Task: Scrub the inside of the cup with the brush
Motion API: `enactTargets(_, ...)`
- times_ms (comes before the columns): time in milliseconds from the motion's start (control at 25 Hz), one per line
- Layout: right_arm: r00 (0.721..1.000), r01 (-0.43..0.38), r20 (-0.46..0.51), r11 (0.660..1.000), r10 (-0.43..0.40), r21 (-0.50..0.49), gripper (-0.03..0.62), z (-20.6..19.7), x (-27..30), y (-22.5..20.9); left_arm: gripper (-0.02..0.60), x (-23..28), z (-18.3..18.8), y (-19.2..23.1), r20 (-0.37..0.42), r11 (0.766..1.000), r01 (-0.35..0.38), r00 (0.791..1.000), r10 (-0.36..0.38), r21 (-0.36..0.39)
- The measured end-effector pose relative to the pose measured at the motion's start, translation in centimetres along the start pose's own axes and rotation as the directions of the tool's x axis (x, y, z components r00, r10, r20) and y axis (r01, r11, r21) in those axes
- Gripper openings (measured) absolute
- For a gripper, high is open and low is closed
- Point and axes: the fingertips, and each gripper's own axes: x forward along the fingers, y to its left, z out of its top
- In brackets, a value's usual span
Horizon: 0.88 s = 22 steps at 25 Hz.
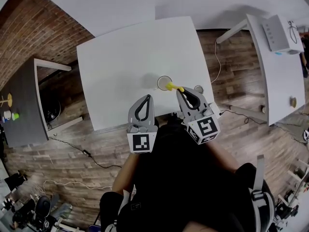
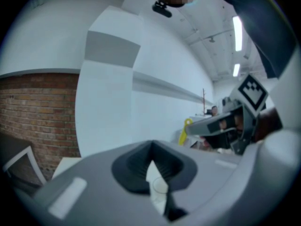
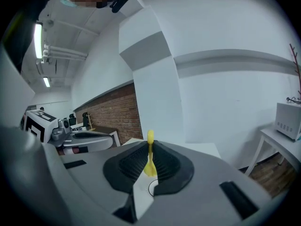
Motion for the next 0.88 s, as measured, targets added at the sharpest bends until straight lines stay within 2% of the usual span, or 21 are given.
enactTargets(600, 1.000, -0.012, 0.009, 1.000, 0.012, -0.019, 0.031, -0.15, 0.03, 0.33, 0.002, 0.04, 0.04, -0.33, 0.014, 1.000, 0.015, 1.000, -0.015, -0.010)
enactTargets(880, 1.000, -0.013, 0.014, 1.000, 0.014, -0.024, 0.031, 0.18, 0.21, 0.28, 0.002, 0.06, 0.15, -0.19, 0.015, 1.000, 0.024, 1.000, -0.024, 0.013)
